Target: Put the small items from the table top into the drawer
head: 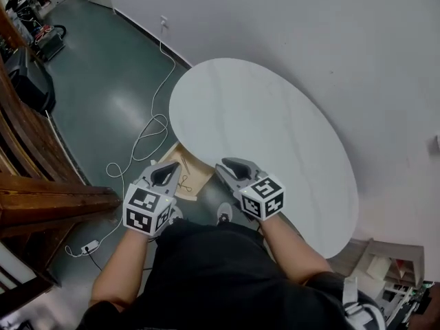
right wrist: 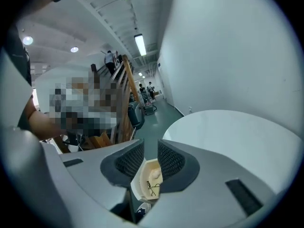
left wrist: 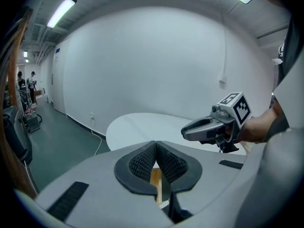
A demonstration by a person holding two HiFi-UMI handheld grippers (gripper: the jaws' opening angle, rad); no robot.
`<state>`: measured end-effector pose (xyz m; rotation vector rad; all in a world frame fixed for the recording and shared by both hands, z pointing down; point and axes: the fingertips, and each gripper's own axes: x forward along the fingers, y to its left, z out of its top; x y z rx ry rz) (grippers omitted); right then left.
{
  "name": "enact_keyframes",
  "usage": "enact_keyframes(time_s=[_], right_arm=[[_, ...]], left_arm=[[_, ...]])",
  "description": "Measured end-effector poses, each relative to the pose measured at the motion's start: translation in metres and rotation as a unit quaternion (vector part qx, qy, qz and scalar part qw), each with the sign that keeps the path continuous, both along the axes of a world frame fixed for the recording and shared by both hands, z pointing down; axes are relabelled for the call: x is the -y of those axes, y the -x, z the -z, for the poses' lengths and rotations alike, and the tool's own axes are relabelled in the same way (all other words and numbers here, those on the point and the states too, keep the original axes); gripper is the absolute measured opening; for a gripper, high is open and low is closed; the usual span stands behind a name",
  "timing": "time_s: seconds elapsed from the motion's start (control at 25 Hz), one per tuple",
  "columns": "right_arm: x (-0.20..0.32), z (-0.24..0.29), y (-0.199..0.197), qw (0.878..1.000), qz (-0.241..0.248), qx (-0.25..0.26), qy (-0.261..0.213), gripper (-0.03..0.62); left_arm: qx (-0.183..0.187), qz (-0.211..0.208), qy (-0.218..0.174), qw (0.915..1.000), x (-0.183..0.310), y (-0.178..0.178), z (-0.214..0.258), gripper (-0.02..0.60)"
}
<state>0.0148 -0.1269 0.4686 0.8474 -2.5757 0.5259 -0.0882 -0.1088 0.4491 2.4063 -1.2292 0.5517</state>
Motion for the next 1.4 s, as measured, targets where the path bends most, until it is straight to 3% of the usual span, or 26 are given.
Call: enact_keyframes(time_s=[0.2,0.52,1.4], right_arm=[[0.002,0.012,-0.03,0.999,-0.043,0.017,-0.015,0.038],[0.005,0.029,-0.058,0.996,-0.073,0.039,-0.041,0.009],[0.007,0.026,-0.055,0.998,-0.029,0.021,-0.048,0.008]], left_arm=[[-0.002,-0.014,-0.01,0.9998,-0.002,-0.015,0.01,0.015],[-0.005,-0.029,-0.024,0.9993,0.001,-0.034,0.023,0.015],[0.004,-0.028,-0.032,0.9991,0.013,-0.047,0.03,0.017]])
